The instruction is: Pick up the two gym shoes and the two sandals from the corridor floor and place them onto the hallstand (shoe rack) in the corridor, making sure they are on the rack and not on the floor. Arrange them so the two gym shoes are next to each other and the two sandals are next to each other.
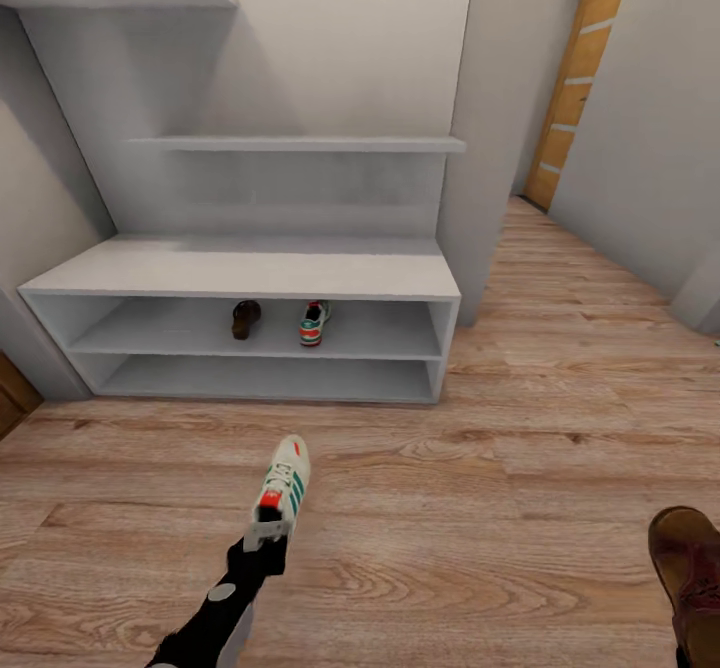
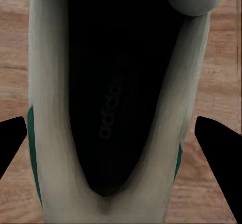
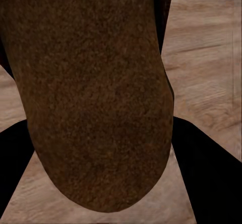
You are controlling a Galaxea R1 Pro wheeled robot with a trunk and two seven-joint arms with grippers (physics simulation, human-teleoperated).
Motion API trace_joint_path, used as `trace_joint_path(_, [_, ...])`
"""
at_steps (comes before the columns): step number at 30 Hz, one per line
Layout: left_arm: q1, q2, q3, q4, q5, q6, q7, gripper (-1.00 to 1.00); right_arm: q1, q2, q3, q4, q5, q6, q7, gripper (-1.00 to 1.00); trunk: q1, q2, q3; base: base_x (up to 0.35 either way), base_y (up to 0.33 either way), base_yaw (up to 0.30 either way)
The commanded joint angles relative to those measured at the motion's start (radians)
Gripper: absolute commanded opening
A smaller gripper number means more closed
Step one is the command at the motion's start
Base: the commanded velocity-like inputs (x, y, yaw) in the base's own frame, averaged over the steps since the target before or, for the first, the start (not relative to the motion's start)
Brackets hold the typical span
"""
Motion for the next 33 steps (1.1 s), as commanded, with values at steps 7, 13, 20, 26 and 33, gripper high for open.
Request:
trace_joint_path(7, [-0.115, -0.026, -0.025, -0.033, -0.012, 0.211, -0.008, -1.00, -0.002, -0.070, -0.140, -0.011, 0.007, 0.081, 0.008, -1.00, 0.000, 0.000, -0.001, 0.000, 0.000, 0.000])
trace_joint_path(13, [-0.206, -0.032, -0.095, -0.036, -0.010, 0.332, -0.004, -1.00, -0.002, -0.168, -0.219, -0.012, -0.004, 0.239, 0.009, -1.00, 0.000, 0.000, -0.001, 0.000, 0.000, 0.000])
trace_joint_path(20, [-0.285, -0.031, -0.110, -0.029, -0.006, 0.440, -0.001, -1.00, -0.002, -0.206, -0.249, -0.100, -0.077, 0.315, 0.012, -1.00, 0.000, 0.000, -0.001, 0.000, 0.000, 0.000])
trace_joint_path(26, [-0.325, -0.031, -0.112, -0.027, -0.008, 0.466, 0.005, -1.00, -0.002, -0.186, -0.247, -0.232, -0.101, 0.366, 0.013, -1.00, 0.000, 0.000, -0.001, 0.000, 0.000, 0.000])
trace_joint_path(33, [-0.391, -0.028, -0.112, -0.037, -0.011, 0.507, 0.007, -1.00, -0.002, -0.174, -0.244, -0.248, -0.104, 0.402, 0.014, -1.00, 0.000, 0.000, -0.001, 0.000, 0.000, 0.000])
